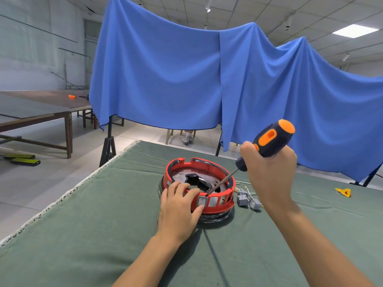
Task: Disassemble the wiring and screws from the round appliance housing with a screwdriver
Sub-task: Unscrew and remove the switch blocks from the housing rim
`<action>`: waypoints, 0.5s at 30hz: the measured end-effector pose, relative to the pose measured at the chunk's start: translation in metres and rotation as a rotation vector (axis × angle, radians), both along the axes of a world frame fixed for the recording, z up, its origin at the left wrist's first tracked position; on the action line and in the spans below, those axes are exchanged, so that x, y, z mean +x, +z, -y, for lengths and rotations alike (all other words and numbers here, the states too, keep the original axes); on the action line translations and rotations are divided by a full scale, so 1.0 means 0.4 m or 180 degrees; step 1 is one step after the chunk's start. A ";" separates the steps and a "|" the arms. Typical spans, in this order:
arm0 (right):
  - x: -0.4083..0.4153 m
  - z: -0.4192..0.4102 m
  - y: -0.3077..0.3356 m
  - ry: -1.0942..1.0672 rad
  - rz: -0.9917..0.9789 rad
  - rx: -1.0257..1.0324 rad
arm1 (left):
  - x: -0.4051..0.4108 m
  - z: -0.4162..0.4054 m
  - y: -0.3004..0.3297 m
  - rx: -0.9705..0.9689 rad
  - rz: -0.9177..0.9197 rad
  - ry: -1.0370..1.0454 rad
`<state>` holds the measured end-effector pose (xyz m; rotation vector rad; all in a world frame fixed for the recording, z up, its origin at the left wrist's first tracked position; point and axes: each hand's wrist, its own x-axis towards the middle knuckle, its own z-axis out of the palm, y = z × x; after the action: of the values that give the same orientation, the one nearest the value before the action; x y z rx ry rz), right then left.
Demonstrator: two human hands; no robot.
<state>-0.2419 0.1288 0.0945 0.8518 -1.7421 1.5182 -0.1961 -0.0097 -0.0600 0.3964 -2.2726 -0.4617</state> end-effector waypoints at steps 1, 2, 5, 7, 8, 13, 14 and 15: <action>-0.001 -0.001 -0.001 0.0023 0.0007 -0.0006 | 0.000 0.000 0.001 -0.0003 0.0011 0.0003; -0.001 -0.001 0.000 0.0034 0.0006 -0.0010 | 0.000 0.000 0.001 -0.0003 0.0019 0.0006; -0.005 0.001 0.005 0.0020 -0.0011 0.0011 | -0.002 -0.003 0.003 0.0032 0.0014 -0.0032; -0.006 0.005 0.010 -0.0004 -0.0067 0.0094 | -0.003 -0.008 0.003 0.0032 0.0055 -0.0074; -0.005 0.009 0.012 -0.0015 -0.0118 0.0150 | -0.004 -0.010 0.003 0.0019 0.0090 -0.0080; 0.005 0.031 0.024 0.0065 -0.0216 0.0275 | -0.009 -0.010 0.003 0.0018 0.0116 -0.0099; 0.004 0.036 0.028 0.0055 -0.0187 0.0318 | -0.009 -0.010 0.004 0.0021 0.0095 -0.0102; 0.002 0.043 0.033 0.0045 -0.0125 0.0373 | -0.011 -0.010 0.006 0.0028 0.0060 -0.0104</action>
<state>-0.2413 0.1116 0.1076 0.9479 -1.8140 1.4101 -0.2005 -0.0056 -0.0577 0.3701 -2.2990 -0.4867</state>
